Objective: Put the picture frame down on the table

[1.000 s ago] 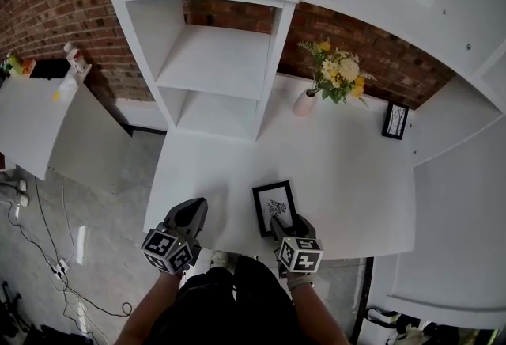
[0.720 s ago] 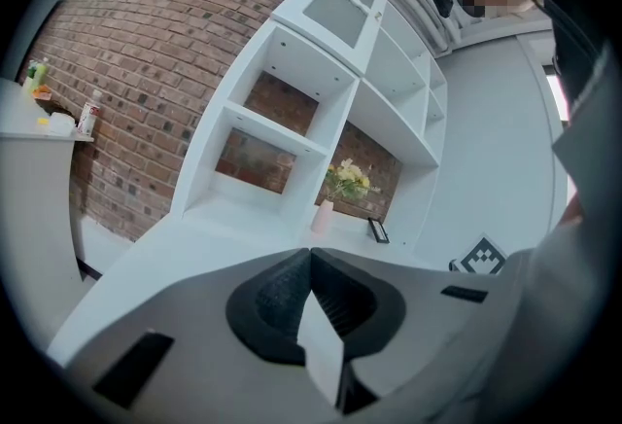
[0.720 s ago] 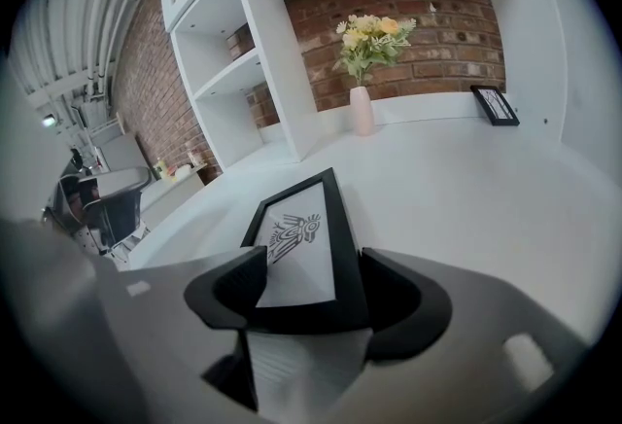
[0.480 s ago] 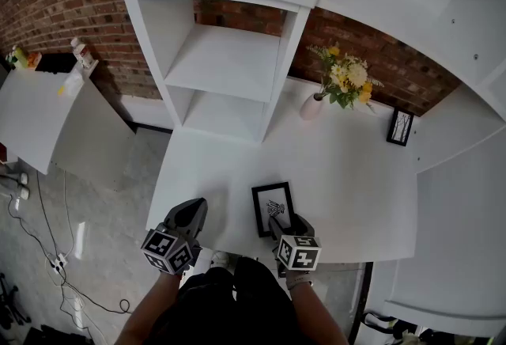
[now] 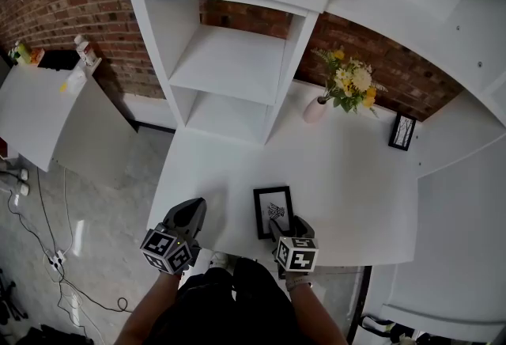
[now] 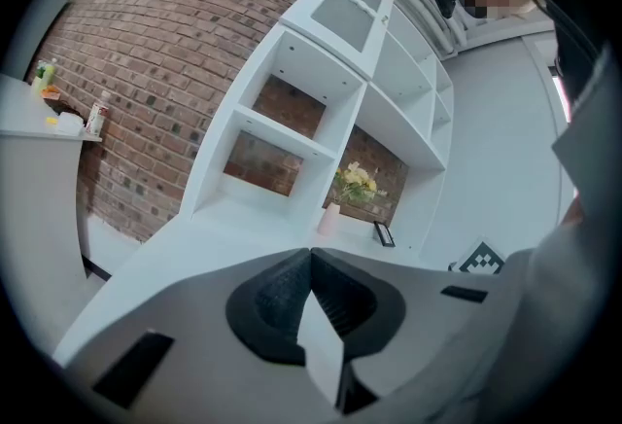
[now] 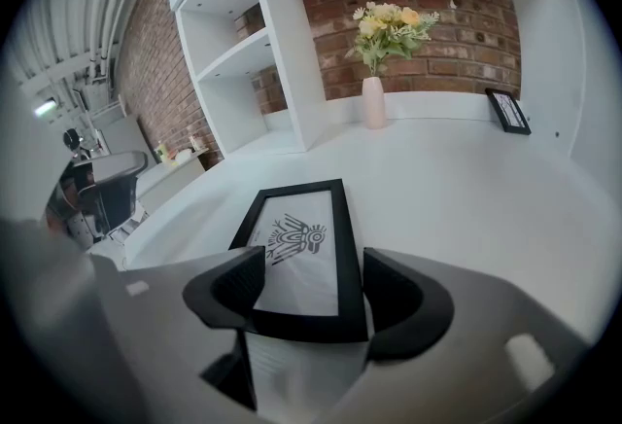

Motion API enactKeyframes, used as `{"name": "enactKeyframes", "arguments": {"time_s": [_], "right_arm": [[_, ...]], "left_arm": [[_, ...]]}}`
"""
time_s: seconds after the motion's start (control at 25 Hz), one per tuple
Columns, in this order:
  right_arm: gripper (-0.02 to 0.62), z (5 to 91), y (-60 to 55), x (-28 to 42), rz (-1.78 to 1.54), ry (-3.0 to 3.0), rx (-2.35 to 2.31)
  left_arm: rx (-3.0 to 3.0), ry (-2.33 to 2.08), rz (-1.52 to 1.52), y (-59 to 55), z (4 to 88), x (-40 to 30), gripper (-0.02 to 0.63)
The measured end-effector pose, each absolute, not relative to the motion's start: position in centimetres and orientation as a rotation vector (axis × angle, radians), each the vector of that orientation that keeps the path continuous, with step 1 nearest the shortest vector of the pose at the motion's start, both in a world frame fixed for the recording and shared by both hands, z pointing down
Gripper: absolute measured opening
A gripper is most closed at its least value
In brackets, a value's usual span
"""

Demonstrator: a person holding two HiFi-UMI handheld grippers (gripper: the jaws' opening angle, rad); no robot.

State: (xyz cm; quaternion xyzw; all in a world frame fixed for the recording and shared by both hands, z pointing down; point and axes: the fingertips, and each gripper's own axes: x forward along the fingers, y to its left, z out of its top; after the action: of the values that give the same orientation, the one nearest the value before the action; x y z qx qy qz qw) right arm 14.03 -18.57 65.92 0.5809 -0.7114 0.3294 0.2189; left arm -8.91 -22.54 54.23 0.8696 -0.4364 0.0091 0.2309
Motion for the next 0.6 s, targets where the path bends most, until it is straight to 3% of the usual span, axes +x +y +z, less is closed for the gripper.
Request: {"name": "enactKeyframes", "arguments": {"time_s": [0.6], "right_arm": [[0.308,63.8,-18.5,15.3,0.860,-2.063,1.682]], "left_arm": [[2.416,-1.157,0.030,-22.6,54.0,-7.6,-0.008]]}}
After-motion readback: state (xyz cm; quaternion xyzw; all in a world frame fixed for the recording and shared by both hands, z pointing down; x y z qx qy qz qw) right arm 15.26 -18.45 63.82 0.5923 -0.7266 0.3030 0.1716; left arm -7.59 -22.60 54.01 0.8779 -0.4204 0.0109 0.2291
